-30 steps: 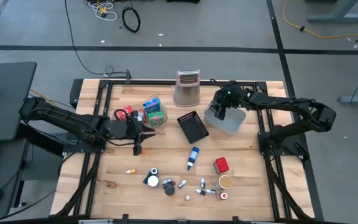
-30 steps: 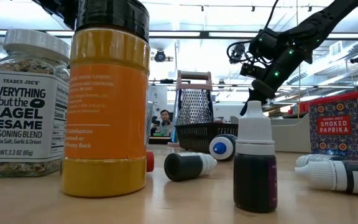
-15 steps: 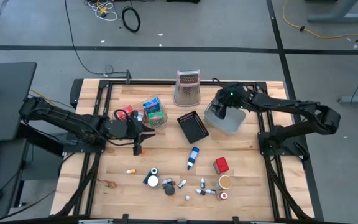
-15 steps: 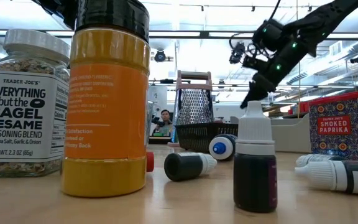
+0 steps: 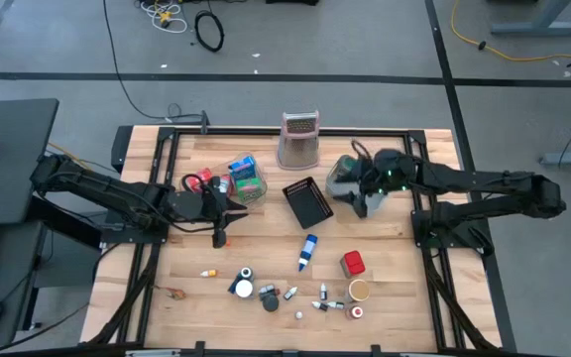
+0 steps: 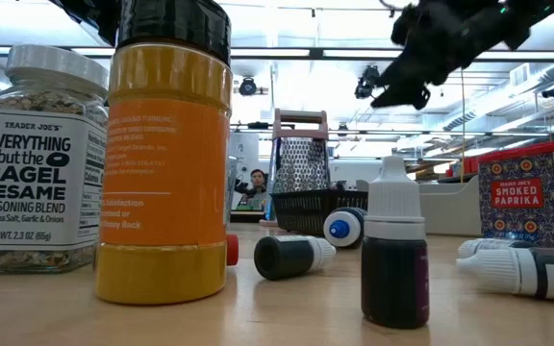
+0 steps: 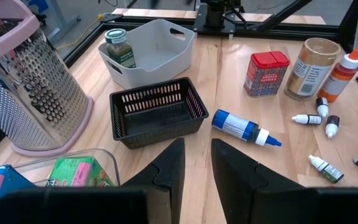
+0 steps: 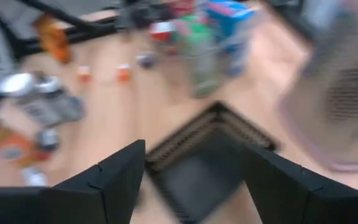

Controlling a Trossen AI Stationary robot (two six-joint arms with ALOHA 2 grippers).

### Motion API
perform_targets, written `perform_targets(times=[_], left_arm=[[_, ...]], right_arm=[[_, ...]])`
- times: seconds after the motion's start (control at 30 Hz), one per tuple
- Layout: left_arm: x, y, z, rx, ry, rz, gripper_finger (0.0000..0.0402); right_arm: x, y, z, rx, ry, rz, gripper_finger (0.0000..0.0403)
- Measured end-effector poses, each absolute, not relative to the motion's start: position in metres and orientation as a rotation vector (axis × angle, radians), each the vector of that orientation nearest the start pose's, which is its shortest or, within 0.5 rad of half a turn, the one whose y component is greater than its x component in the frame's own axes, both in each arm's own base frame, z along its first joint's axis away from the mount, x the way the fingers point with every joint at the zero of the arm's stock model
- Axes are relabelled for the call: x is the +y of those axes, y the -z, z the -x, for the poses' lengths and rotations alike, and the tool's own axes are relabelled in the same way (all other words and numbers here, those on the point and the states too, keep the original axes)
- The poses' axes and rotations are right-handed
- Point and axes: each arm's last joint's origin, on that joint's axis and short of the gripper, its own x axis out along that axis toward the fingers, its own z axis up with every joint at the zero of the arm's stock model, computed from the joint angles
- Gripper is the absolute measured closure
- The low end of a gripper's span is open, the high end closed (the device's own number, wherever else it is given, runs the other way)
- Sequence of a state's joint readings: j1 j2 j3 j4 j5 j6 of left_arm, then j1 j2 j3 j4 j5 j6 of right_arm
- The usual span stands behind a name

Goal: Pick & Place Kitchen Items
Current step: Put the small black seasoning bottle into the gray bin

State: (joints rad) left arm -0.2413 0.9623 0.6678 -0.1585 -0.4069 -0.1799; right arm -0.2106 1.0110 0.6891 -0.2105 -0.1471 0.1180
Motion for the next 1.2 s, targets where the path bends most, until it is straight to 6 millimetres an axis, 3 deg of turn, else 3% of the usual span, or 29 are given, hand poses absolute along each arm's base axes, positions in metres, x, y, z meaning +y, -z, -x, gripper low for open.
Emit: perform_targets(times=[0.13,0.33,0.53,0.87,1.2], left_arm=[[-0.038,-0.265,-0.202,0.41,-0.217,0.029,0.0314],[-0.037,-0.265,-0.202,0.407,-0.229,0.026,0.0314],[-0.037,-0.265,-0.202,0.407,-0.231,0.033,0.0314],[-0.038,-0.264,-0.203,0.419,-0.216,-0.02,0.0313],[-0.038,-0.264,-0.203,0.427,-0.211,-0.029,0.0313]], right_arm=[[-0.012,-0.263,-0.217,0.527,0.028,-0.224,0.0142],[0.026,-0.288,-0.229,0.531,-0.024,-0.194,0.0142],[0.055,-0.305,-0.242,0.654,0.012,-0.215,0.0142],[0.107,-0.298,-0.269,0.798,-0.107,-0.189,0.0142],[0.124,-0.294,-0.291,0.675,-0.175,-0.047,0.0138]])
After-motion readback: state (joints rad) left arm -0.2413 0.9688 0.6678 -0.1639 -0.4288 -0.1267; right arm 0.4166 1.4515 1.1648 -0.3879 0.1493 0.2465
